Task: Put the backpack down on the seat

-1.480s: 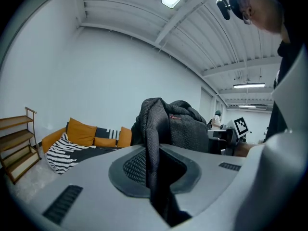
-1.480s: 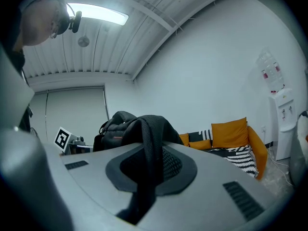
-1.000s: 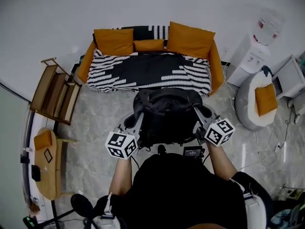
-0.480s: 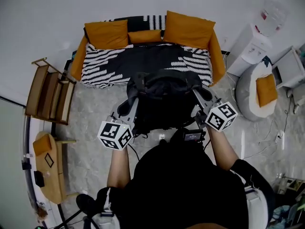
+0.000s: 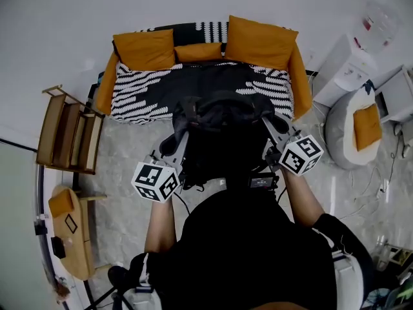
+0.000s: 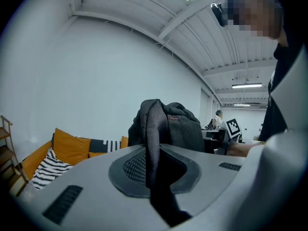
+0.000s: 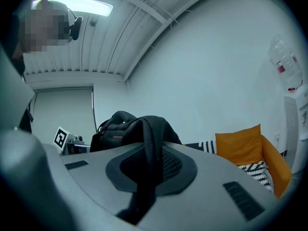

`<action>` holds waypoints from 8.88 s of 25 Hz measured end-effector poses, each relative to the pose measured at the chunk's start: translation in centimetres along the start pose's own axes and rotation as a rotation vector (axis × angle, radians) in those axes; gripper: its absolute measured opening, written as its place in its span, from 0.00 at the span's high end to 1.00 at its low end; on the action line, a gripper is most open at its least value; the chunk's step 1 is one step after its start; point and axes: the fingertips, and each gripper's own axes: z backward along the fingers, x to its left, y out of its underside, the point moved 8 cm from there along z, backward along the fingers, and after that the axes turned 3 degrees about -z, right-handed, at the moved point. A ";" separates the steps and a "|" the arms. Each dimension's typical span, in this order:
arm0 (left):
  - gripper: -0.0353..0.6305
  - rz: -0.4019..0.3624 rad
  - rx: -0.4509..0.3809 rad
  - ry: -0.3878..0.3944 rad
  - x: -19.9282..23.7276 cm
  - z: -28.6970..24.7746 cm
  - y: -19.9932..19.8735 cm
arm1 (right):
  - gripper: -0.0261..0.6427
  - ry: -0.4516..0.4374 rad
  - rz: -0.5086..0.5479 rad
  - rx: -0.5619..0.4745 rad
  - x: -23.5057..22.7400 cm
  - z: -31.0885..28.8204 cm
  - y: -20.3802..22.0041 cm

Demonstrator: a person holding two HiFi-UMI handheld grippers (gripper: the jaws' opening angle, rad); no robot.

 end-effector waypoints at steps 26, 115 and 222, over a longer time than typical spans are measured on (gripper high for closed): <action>0.88 0.054 0.056 -0.109 11.3 -22.0 -4.3 | 0.89 -0.099 -0.020 0.048 -19.3 -18.7 -7.9; 0.87 0.292 0.593 -0.018 61.5 -65.1 17.3 | 0.88 0.339 -0.066 0.507 -51.5 -69.2 14.1; 0.92 0.097 -0.002 -0.144 16.5 6.2 11.0 | 0.91 0.348 0.152 0.093 7.4 -9.0 12.3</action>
